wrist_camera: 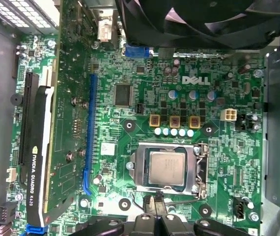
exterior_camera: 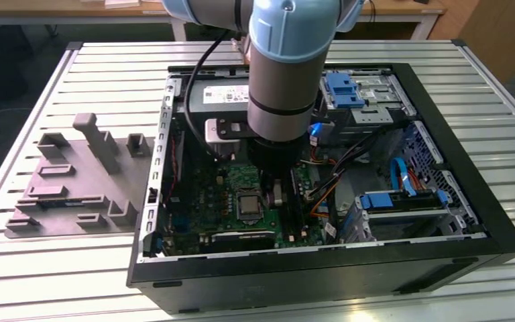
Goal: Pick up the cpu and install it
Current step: 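Install the first cpu locking lever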
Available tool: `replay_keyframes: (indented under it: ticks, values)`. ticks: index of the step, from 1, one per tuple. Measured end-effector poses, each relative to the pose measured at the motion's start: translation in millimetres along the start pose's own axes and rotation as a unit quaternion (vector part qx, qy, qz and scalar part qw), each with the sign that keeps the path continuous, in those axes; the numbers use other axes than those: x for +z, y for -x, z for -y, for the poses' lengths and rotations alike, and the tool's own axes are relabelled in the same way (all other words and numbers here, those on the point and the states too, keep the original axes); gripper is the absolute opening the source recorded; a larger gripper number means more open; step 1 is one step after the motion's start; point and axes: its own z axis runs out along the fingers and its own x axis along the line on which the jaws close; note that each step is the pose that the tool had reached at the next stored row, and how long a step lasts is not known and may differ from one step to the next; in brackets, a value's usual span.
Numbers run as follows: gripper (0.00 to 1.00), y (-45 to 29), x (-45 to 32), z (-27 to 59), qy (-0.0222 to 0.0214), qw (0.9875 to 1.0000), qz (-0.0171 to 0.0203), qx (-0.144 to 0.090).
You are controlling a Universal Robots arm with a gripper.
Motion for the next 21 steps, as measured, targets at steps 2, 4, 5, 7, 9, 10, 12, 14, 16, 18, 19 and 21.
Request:
replay_keyframes:
  ticks: [2, 4, 5, 7, 9, 10, 12, 14, 16, 18, 19, 21]
  values:
    - [0.11, 0.0, 1.6, 0.0, 0.0, 1.0, -0.0005, 0.0]
    - [0.11, -0.3, 2.6, -0.1, 0.0, 1.0, -0.0005, 0.0]
    - [0.11, -0.6, 3.0, -0.2, 0.0, 1.0, -0.0004, 0.0]
    - [0.11, -1.2, 3.7, -0.2, 0.0, 1.0, -0.0004, 0.0]
    - [0.11, -1.3, 4.8, -0.1, 0.0, 1.0, -0.0007, 0.0]
    - [0.11, -1.4, 5.2, -0.2, 0.0, 1.0, -0.0009, 0.0]
    - [0.11, -1.6, 5.8, -0.2, 0.0, 1.0, -0.0016, 0.0]
    - [0.11, -1.9, 6.1, -0.3, 0.0, 1.0, -0.0033, -0.001]
    - [0.11, -2.1, 6.8, -0.2, 0.0001, 1.0, -0.0052, -0.001]
    - [0.11, -2.3, 8.0, -0.2, 0.0001, 1.0, -0.006, -0.002]
    - [0.11, -2.4, 8.7, -0.3, 0.0001, 1.0, -0.0061, -0.003]
    - [0.11, -2.7, 10.0, -0.2, -0.0004, 1.0, -0.0062, -0.006]
